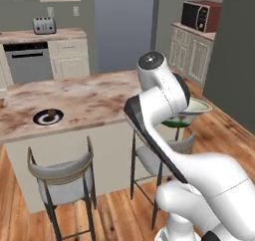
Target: Take the smaller bowl and place it next to the appetizer plate on the dining counter , and place the larger bowl next to the plate with cooked food.
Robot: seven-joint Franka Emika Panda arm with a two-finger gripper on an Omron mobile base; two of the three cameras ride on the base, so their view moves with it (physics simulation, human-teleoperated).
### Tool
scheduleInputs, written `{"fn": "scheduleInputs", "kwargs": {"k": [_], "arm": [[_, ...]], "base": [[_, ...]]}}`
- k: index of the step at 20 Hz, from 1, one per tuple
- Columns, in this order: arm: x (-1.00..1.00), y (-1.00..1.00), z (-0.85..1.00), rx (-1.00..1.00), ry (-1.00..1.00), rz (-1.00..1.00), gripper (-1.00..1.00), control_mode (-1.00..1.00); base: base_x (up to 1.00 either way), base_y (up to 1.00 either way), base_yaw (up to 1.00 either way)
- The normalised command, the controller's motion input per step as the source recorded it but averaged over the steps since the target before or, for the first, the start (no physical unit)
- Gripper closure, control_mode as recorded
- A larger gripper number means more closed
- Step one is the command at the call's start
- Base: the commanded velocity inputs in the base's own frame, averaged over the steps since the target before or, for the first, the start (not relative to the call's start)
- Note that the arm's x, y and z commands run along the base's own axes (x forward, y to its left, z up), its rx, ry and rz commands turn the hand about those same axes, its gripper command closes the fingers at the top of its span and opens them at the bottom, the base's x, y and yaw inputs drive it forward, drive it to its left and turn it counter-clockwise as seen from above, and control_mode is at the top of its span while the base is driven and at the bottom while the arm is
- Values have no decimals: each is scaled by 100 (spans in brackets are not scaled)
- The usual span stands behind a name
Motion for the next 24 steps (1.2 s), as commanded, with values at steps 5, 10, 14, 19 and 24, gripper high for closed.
{"fn": "scheduleInputs", "kwargs": {"k": [5, 10, 14, 19, 24], "arm": [[0, 0, 0, 0, 0, 0, 100, 100], [16, 0, -2, 0, 2, 1, 100, -100], [93, 0, -22, 0, 2, 0, 100, -100], [100, 2, -50, -3, 0, 0, 100, -100], [98, 0, -68, -9, 0, 0, 100, -100]], "base": [[88, -17, 45], [75, 0, 16], [0, 0, 0], [0, 0, 0], [0, 0, 0]]}}
